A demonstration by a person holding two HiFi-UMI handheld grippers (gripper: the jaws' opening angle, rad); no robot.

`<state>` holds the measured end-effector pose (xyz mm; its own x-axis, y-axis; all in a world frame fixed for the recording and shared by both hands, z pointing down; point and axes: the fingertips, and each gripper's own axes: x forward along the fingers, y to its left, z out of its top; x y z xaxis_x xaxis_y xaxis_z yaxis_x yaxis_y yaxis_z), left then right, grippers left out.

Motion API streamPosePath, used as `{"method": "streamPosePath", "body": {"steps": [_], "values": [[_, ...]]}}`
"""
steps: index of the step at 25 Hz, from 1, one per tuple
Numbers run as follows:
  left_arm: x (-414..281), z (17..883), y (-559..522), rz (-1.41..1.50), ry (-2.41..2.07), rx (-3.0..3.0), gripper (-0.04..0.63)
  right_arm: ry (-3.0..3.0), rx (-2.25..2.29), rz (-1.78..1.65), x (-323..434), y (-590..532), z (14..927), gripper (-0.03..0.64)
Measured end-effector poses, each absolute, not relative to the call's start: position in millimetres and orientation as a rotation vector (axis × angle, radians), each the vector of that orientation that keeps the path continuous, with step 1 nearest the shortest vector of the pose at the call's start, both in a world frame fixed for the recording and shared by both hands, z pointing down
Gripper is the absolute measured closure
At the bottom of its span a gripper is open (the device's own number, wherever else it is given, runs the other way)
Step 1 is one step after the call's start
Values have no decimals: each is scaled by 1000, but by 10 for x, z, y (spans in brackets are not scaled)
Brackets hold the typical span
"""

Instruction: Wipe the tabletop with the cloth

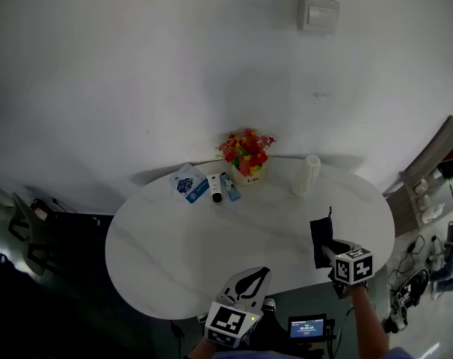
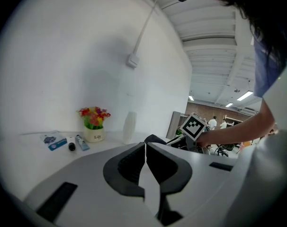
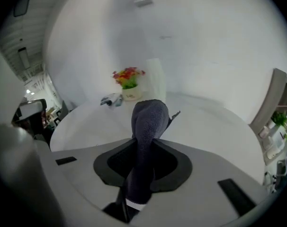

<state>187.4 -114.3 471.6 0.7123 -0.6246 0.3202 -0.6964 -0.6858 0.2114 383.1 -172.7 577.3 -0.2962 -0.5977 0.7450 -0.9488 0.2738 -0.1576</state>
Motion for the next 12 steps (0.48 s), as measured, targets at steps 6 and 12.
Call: {"method": "streamPosePath", "body": {"steps": [6, 12], "values": [[401, 4778, -1025, 318, -1216, 2507, 575, -2180, 1113, 790, 1640, -1684, 5725, 529], [-1337, 4980, -707, 336, -1486, 2303, 575, -2335, 801, 776, -487, -1442, 5748, 529]]}}
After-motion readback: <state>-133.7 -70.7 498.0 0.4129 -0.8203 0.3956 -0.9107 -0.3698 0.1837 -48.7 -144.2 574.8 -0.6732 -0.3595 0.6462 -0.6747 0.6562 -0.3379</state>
